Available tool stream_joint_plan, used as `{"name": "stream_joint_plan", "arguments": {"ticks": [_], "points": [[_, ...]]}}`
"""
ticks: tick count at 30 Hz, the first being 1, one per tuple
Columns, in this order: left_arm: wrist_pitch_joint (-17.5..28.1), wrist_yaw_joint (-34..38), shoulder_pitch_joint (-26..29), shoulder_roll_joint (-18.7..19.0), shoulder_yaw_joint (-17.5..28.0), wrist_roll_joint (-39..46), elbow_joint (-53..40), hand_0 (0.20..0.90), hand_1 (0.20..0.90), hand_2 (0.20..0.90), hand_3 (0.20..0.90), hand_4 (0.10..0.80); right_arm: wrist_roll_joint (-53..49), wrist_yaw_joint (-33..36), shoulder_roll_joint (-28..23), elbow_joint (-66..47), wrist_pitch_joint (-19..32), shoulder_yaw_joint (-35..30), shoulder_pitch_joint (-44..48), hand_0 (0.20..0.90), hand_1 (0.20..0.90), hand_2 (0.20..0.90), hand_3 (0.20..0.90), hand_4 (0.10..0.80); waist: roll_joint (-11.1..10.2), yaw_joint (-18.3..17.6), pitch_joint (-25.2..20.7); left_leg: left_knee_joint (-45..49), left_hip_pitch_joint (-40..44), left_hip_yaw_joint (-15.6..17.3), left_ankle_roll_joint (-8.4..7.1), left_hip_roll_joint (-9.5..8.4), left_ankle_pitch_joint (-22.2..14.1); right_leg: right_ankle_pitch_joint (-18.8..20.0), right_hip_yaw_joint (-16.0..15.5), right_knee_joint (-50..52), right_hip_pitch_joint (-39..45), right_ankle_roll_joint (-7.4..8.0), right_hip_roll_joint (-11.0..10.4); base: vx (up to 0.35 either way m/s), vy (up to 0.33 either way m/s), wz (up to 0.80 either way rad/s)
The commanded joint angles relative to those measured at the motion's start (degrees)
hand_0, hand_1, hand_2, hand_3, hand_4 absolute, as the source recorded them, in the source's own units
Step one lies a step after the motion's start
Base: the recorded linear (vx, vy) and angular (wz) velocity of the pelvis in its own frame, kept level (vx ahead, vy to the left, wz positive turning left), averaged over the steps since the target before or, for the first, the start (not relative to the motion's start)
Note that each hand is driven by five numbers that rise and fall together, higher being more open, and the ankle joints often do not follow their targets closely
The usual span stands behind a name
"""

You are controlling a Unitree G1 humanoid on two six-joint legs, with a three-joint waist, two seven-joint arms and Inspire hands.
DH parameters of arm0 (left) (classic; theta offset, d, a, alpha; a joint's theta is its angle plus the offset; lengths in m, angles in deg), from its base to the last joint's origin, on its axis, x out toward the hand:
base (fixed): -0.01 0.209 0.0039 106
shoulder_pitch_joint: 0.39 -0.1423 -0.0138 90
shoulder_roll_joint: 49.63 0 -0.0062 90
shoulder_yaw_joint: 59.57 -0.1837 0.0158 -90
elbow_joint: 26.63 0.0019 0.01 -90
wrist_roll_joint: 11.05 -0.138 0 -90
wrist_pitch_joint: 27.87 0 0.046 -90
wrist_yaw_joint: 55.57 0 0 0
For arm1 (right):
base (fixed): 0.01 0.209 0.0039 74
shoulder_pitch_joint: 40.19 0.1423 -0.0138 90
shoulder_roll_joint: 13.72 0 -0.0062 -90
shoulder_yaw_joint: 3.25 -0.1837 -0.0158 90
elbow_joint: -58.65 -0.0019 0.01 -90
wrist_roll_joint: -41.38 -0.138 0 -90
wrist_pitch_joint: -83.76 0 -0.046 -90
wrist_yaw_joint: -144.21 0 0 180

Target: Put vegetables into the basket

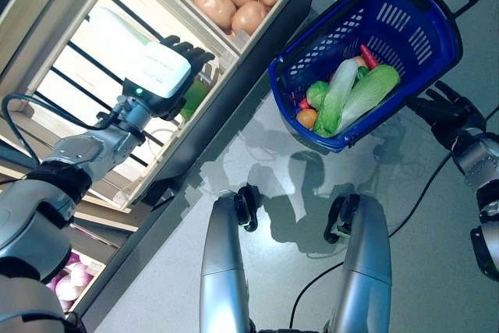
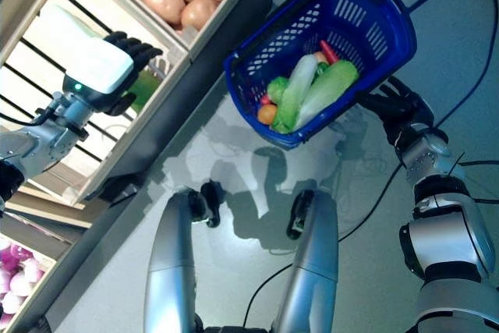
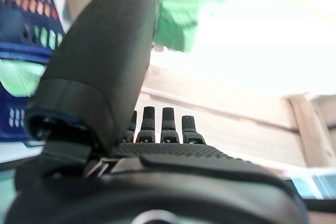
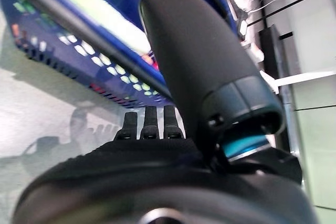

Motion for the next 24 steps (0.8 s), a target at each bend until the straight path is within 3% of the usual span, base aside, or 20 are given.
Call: {"name": "stream_joint_plan", "arguments": {"ticks": [1,6,11,19,20,24], "points": [[-3.82,-3.47,8.35,4.82,0.96,2.50,0.31,0.900,0.900,0.900,0.900,0.800,-5.33,-2.19,-4.70,0.93,3.15,-0.66,4.97,0.900,0.900,0.900,0.900,0.800,0.97,-0.62,-0.08,1.49,3.22,1.13,-0.79,2.27,-8.21,7.08,0.19,-7.79,1.92,0.96,-1.16,0.000,0.000,0.00],[-8.61,-11.34,10.58,3.92,-2.11,4.11,0.05,0.900,0.900,0.900,0.900,0.800,-5.47,-1.64,-4.43,1.40,3.53,-0.61,4.98,0.900,0.900,0.900,0.900,0.800,0.71,-0.53,-0.08,3.44,-0.21,0.52,-0.46,2.53,-8.68,7.21,0.23,-6.57,-1.18,1.34,-1.76,-0.007,-0.007,0.01],[-10.79,-19.08,9.75,3.99,-2.31,6.65,1.00,0.900,0.900,0.900,0.900,0.800,-6.74,-1.71,-4.75,1.92,3.43,-0.84,4.72,0.900,0.900,0.900,0.900,0.800,0.71,-0.19,-0.08,3.67,-1.17,0.41,-0.39,2.69,-8.66,7.64,-0.17,-6.68,-1.86,1.63,-2.46,-0.002,-0.006,0.01],[-15.04,-27.61,11.16,3.96,-3.76,4.59,2.10,0.900,0.900,0.900,0.900,0.800,-5.97,-3.17,-4.79,1.82,2.93,-0.42,5.61,0.900,0.900,0.900,0.900,0.800,0.75,-0.14,-0.08,4.99,-3.73,0.05,-0.41,3.33,-8.68,7.97,0.10,-5.73,-4.08,2.11,-3.05,-0.008,0.001,0.00],[-15.91,-28.61,11.89,3.91,-4.12,3.88,2.50,0.900,0.900,0.900,0.900,0.800,-5.85,-3.20,-4.81,1.74,2.97,-0.37,5.99,0.900,0.900,0.900,0.900,0.800,0.69,-0.21,-0.08,5.50,-5.43,-0.02,0.04,3.38,-7.88,8.65,0.15,-5.40,-5.64,1.50,-3.27,-0.074,0.004,0.00],[-20.78,-31.65,13.01,3.45,-4.58,4.36,4.42,0.900,0.900,0.900,0.900,0.800,-5.61,-3.28,-4.94,1.31,3.13,-0.22,6.00,0.900,0.900,0.900,0.900,0.800,0.42,-0.27,-0.08,6.31,-7.50,-0.36,0.06,3.69,-7.85,8.85,0.38,-5.03,-7.51,1.52,-3.57,-0.010,0.001,0.00]]}}
